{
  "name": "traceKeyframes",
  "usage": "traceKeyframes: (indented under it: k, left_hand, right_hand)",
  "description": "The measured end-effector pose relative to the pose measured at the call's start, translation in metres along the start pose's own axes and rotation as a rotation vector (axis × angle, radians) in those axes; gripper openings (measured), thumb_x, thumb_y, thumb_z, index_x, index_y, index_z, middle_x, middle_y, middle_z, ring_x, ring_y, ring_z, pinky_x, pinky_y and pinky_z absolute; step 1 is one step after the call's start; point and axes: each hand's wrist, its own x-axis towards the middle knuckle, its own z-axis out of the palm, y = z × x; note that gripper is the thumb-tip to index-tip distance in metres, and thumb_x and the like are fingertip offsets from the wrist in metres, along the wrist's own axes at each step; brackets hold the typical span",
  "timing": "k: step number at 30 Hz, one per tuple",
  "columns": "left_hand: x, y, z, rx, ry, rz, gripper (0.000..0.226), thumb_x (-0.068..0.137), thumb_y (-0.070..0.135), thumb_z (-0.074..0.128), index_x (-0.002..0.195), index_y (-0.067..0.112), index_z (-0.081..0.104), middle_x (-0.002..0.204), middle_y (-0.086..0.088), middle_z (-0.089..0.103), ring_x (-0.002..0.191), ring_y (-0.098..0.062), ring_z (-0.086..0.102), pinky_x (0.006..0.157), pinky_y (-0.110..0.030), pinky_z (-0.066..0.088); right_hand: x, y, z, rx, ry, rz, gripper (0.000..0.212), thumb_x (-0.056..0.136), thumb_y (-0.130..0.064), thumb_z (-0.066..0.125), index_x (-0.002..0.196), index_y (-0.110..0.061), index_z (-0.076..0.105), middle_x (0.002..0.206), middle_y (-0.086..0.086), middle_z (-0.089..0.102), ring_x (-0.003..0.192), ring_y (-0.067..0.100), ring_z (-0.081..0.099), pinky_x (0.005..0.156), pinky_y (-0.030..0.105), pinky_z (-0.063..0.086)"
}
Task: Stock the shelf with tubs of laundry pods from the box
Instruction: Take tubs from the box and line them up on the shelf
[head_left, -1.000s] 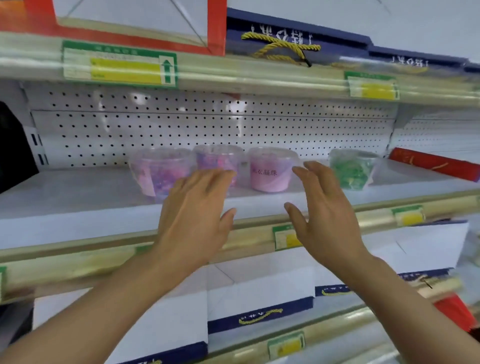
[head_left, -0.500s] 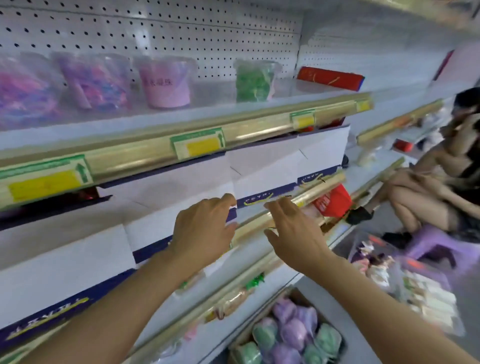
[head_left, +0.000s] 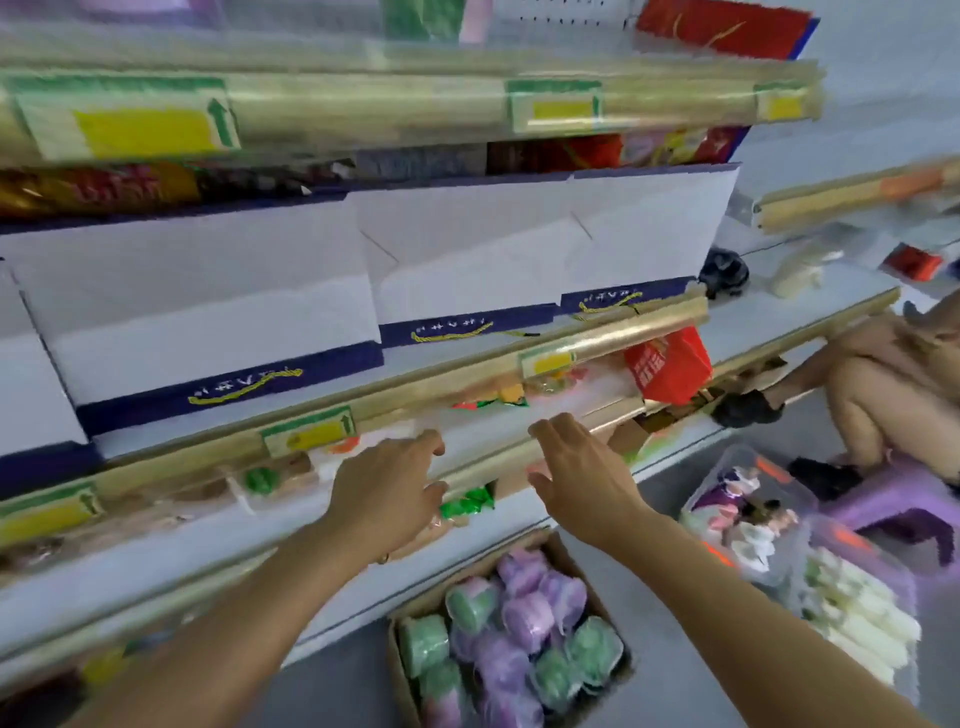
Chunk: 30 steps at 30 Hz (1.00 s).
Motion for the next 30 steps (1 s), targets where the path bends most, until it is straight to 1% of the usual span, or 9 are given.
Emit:
traceKeyframes:
  k: [5,8,10,13,17,22,24,28,30]
  left_hand:
    - [-0.006,0.031,0.076,-0.06,-0.125,-0.245,0.036,0.087,0.037,0.052,0.122,0.029,0.046,0.117,0.003,0.061,0.111,-0.022,0.055,0.083,-0.033,0.047]
    - [-0.02,0.041,0.119,-0.088,-0.216,-0.379,0.035,0.089,0.038,0.05,0.122,0.031,0.046,0.119,0.001,0.058,0.111,-0.024,0.055,0.086,-0.033,0.045]
    - [-0.03,0.042,0.145,-0.094,-0.262,-0.436,0.031,0.09,0.034,0.048,0.12,0.028,0.047,0.117,0.001,0.061,0.109,-0.025,0.056,0.084,-0.033,0.044]
    - [-0.045,0.039,0.182,-0.135,-0.326,-0.493,0.033,0.09,0.031,0.05,0.122,0.024,0.048,0.118,0.0,0.063,0.111,-0.024,0.057,0.088,-0.032,0.045]
    - [-0.059,0.037,0.224,-0.197,-0.362,-0.556,0.031,0.088,0.03,0.053,0.118,0.024,0.051,0.11,0.0,0.067,0.104,-0.024,0.06,0.086,-0.034,0.048]
    - [-0.063,0.034,0.288,-0.249,-0.388,-0.583,0.03,0.087,0.034,0.052,0.116,0.031,0.05,0.111,0.005,0.065,0.1,-0.02,0.061,0.082,-0.034,0.05]
    - [-0.061,0.034,0.318,-0.281,-0.408,-0.59,0.029,0.086,0.034,0.052,0.114,0.032,0.049,0.111,0.005,0.064,0.099,-0.02,0.061,0.081,-0.034,0.049]
    - [-0.047,0.038,0.377,-0.305,-0.404,-0.6,0.034,0.085,0.036,0.056,0.117,0.03,0.045,0.116,0.004,0.06,0.104,-0.024,0.058,0.078,-0.033,0.045]
    - [-0.033,0.039,0.407,-0.283,-0.398,-0.577,0.037,0.086,0.034,0.056,0.12,0.029,0.042,0.115,0.005,0.059,0.105,-0.022,0.058,0.079,-0.033,0.047]
  right_hand:
    - [0.004,0.073,0.045,-0.009,-0.254,-0.083,0.043,0.091,-0.026,0.052,0.131,-0.014,0.039,0.131,0.007,0.04,0.12,0.027,0.045,0.085,0.037,0.044]
    - [0.0,0.108,0.077,-0.013,-0.369,-0.073,0.037,0.09,-0.025,0.051,0.125,-0.015,0.042,0.126,0.007,0.043,0.116,0.027,0.049,0.084,0.039,0.046]
    - [-0.004,0.124,0.097,-0.01,-0.436,-0.052,0.035,0.09,-0.024,0.051,0.123,-0.016,0.043,0.124,0.007,0.044,0.115,0.028,0.051,0.084,0.038,0.046]
    - [-0.015,0.139,0.124,0.0,-0.52,-0.029,0.04,0.09,-0.022,0.051,0.129,-0.018,0.042,0.131,0.007,0.043,0.118,0.028,0.05,0.088,0.035,0.043]
    - [-0.031,0.149,0.158,-0.015,-0.58,-0.017,0.038,0.09,-0.026,0.053,0.124,-0.013,0.042,0.128,0.01,0.044,0.11,0.031,0.054,0.084,0.036,0.044]
    - [-0.046,0.17,0.207,0.012,-0.583,0.054,0.036,0.09,-0.026,0.052,0.124,-0.016,0.046,0.122,0.009,0.048,0.11,0.029,0.054,0.087,0.034,0.043]
    - [-0.047,0.184,0.229,-0.011,-0.613,0.08,0.039,0.09,-0.026,0.053,0.127,-0.017,0.043,0.124,0.009,0.047,0.112,0.029,0.053,0.088,0.034,0.043]
    - [-0.037,0.219,0.284,-0.049,-0.659,0.091,0.046,0.091,-0.027,0.054,0.133,-0.016,0.038,0.131,0.008,0.045,0.116,0.026,0.052,0.093,0.033,0.043]
    - [-0.027,0.238,0.316,-0.061,-0.679,0.075,0.046,0.092,-0.028,0.053,0.133,-0.016,0.037,0.133,0.008,0.045,0.118,0.025,0.051,0.094,0.032,0.042]
